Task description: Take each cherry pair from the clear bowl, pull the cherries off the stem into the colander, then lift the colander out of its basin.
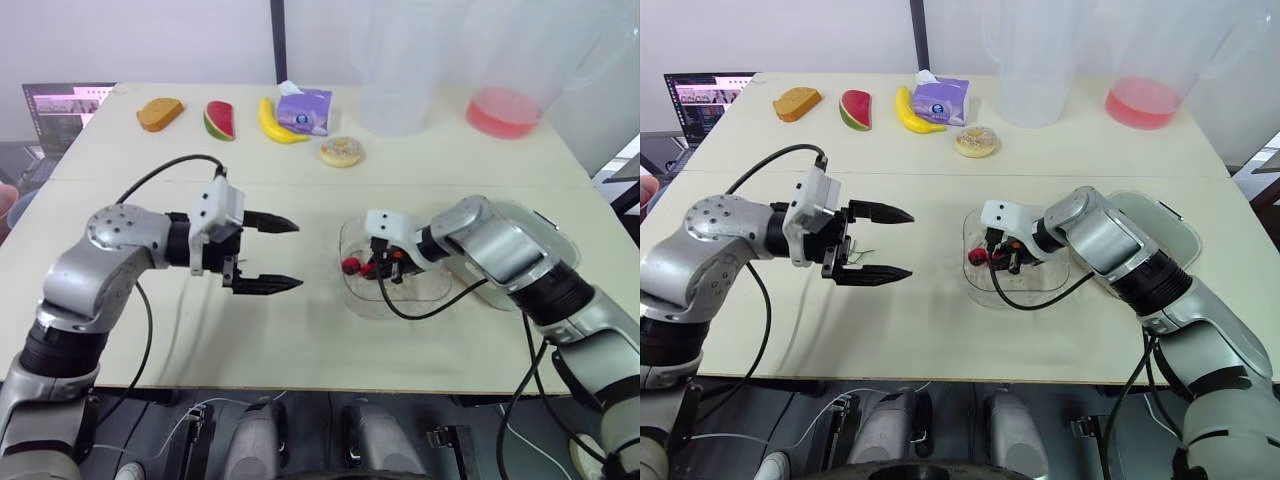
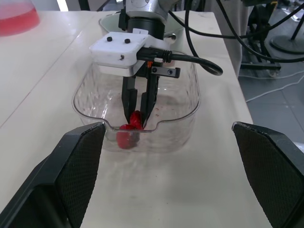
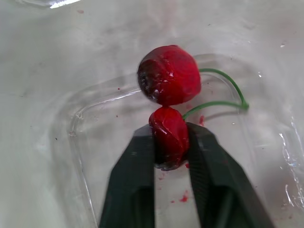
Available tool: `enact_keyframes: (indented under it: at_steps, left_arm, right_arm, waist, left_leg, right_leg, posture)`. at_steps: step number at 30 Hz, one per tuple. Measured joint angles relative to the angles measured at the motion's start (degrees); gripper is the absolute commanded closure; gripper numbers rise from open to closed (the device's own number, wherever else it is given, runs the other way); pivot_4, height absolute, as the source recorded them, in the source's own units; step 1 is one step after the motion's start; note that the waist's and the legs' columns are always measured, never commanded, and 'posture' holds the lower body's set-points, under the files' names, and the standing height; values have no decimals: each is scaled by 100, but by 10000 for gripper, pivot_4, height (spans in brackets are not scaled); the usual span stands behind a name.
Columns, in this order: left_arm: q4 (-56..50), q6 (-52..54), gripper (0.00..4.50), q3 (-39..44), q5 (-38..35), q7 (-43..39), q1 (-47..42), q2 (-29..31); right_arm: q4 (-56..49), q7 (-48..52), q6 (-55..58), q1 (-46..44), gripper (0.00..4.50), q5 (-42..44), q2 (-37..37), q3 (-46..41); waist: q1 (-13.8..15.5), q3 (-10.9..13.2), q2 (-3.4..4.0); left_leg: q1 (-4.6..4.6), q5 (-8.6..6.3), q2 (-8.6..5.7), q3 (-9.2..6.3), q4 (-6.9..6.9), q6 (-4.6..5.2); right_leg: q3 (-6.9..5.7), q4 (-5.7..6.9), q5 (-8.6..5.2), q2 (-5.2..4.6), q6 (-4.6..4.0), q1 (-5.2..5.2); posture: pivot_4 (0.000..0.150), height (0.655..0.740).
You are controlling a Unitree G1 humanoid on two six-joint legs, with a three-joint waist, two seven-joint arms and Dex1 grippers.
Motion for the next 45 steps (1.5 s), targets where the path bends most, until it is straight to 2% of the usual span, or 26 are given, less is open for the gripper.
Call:
enact_keyframes:
  at_steps: [6, 17, 19, 24, 30, 38, 45]
  left_arm:
    - [1, 17, 0, 0, 0, 32, -4, -5]
    - [167, 411, 0, 77, -283, 281, -448, -228]
    - [269, 586, 0, 150, -409, 390, -618, -337]
    - [813, 1359, 0, 268, -804, 830, -1329, -743]
    - [1205, 2037, 0, 266, -994, 1105, -1617, -1012]
    - [1720, 2509, 0, 152, -1047, 1127, -1863, -1398]
    - [1927, 2764, 0, 13, -1051, 1010, -1872, -1468]
  right_arm:
    - [-172, 33, 111, 43, 43301, -37, -81, -179]
    - [-2191, -61, 554, 126, 43301, 344, -907, -1657]
    - [-2503, -199, 187, 249, 43301, 296, -924, -1802]
    - [-3298, -557, -1831, 895, 43301, -456, -962, -1711]
    - [-3350, -778, -3223, 1195, 43301, -1217, -927, -1662]
    - [-3137, -823, -4062, 1482, 43301, -1821, -922, -1661]
    - [-3089, -734, -4277, 1505, 43301, -1911, -903, -1709]
  waist:
    - [1, 0, 0]
    - [-4, 0, 0]
    - [-3, 0, 0]
    - [18, 0, 0]
    - [-11, 0, 0]
    - [19, 0, 0]
    - [4, 0, 0]
  left_leg:
    - [0, 0, 0, 0, 0, 0]
    - [0, 0, 1, -3, -1, 0]
    - [0, 0, 1, -3, -1, 0]
    - [-1, 0, -5, -4, 3, 0]
    - [2, 6, 0, -4, 5, -11]
    - [2, 20, -2, -5, 6, -34]
    - [4, 29, -1, -6, 5, -49]
  right_leg:
    - [0, 0, 0, 0, 0, 0]
    - [1, 0, 0, -4, 0, 0]
    - [1, 0, 0, -3, 0, 0]
    - [0, -1, -1, 1, 3, 4]
    - [0, 4, -1, 5, 2, 3]
    - [0, 4, -1, 5, 2, 7]
    - [1, 6, -1, 6, 2, 5]
  posture:
    - [1500, 7400]
    - [1500, 7400]
    - [1500, 7400]
    - [1500, 7400]
    - [1500, 7400]
    - [1500, 7400]
    - [1500, 7400]
